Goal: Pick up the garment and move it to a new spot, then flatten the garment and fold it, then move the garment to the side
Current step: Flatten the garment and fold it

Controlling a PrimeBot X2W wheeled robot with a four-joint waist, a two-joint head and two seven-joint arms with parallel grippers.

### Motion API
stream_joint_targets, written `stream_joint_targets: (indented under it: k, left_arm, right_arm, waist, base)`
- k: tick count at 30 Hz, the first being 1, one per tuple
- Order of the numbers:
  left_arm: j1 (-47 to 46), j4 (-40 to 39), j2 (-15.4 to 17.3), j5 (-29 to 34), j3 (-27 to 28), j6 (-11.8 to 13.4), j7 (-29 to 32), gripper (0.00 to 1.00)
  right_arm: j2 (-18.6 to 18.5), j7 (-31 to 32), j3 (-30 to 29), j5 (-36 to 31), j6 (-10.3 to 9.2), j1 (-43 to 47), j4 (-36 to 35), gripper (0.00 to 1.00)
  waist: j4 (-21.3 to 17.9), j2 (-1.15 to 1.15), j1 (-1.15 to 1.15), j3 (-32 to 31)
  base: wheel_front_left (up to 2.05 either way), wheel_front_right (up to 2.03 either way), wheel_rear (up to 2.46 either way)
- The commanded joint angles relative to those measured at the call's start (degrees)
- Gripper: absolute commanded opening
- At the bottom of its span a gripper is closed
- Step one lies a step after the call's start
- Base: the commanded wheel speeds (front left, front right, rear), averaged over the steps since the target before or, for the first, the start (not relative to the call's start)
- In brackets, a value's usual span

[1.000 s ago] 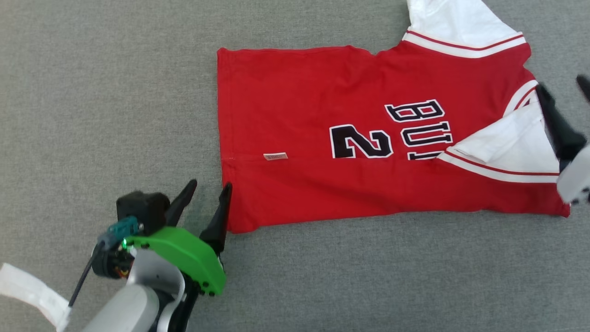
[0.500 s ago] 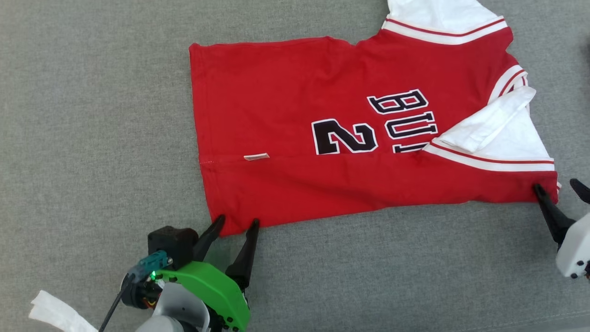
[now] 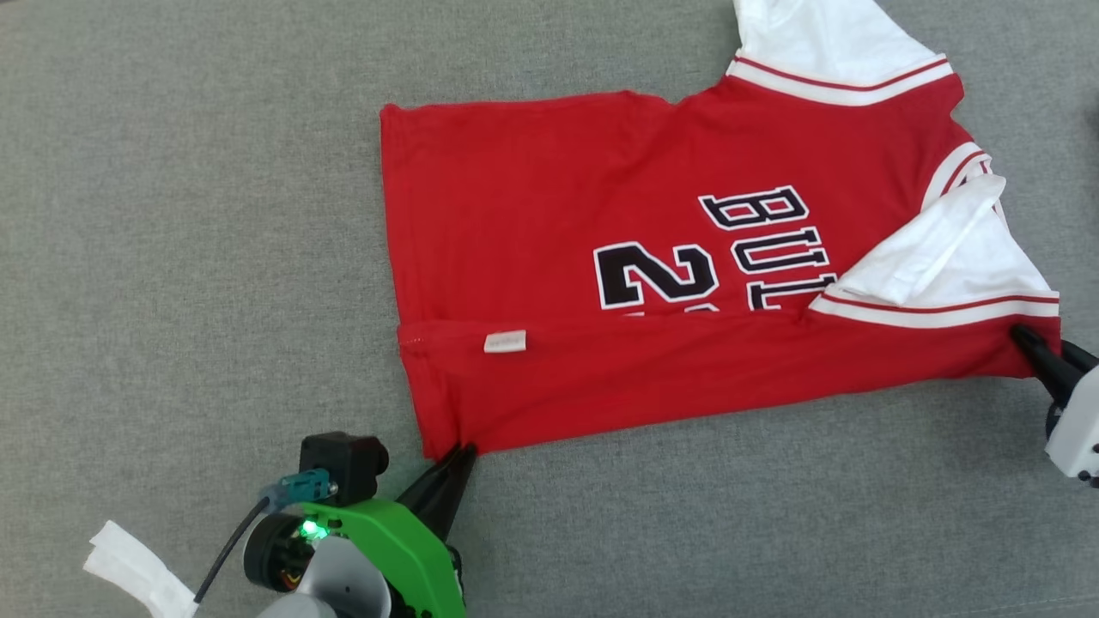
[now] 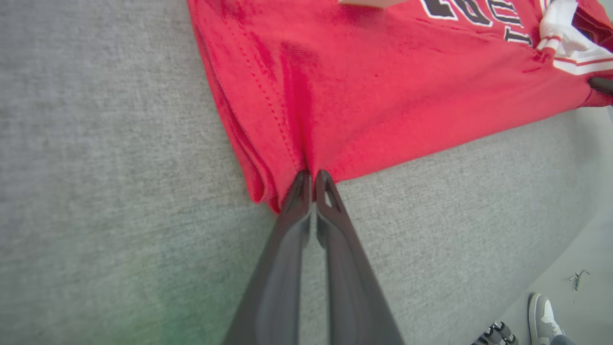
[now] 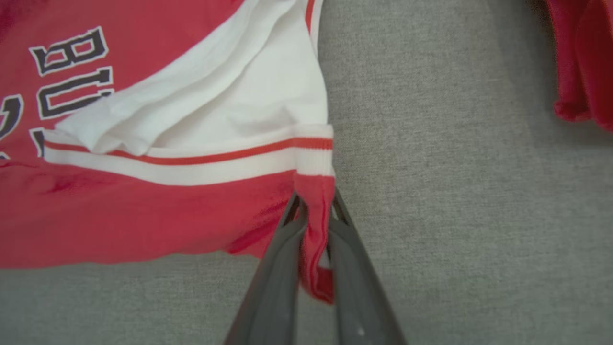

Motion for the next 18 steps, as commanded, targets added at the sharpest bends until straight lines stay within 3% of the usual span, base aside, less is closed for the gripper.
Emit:
stream_joint_targets:
  k: [1,9,12,15,16,17,18]
  left_arm:
    - [1.9,0.3,2.1,-0.8,0.2,0.0,1.0,0.00]
    - [6.5,-7.3,6.7,-1.2,1.1,2.1,1.9,0.00]
    - [9.3,-10.7,7.0,-1.7,0.7,3.3,1.8,0.00]
    - [11.7,-11.9,5.4,-2.4,0.8,4.8,0.3,0.00]
    - [12.0,-11.7,5.1,-2.2,0.6,5.0,-0.1,0.46]
    - [12.1,-11.4,4.5,-1.8,0.4,5.4,-0.6,1.00]
    - [12.0,-11.1,4.0,-1.4,0.5,5.7,-1.2,1.00]
  right_arm:
    - [-1.2,0.8,-1.1,1.0,-0.11,1.2,-0.2,0.00]
    - [-4.5,5.0,-4.4,5.2,-0.17,7.3,-4.1,0.00]
    - [-4.4,6.4,-4.4,6.3,-0.15,10.1,-5.7,0.00]
    - [-3.6,7.5,-3.9,6.7,-0.12,11.8,-5.9,0.00]
    - [-3.5,7.3,-3.8,6.2,-0.12,11.8,-5.7,0.16]
    - [-3.0,7.1,-3.6,5.8,-0.11,11.6,-5.5,0.60]
    - [-2.8,7.0,-3.3,5.5,-0.11,11.3,-5.5,1.00]
  waist:
    - [-0.2,0.00,0.00,-2.3]
    - [-0.5,0.00,0.00,-4.4]
    - [-0.6,0.00,0.00,-4.3]
    - [-0.9,0.00,0.00,-3.9]
    - [-1.0,0.00,0.00,-3.8]
    - [-1.1,0.00,0.00,-3.9]
    - [-1.2,0.00,0.00,-3.9]
  base:
    - [0.00,0.00,0.00]
    - [0.00,0.00,0.00]
    - [0.00,0.00,0.00]
    - [0.00,0.00,0.00]
    - [0.00,0.00,0.00]
    - [0.00,0.00,0.00]
    - [0.00,0.00,0.00]
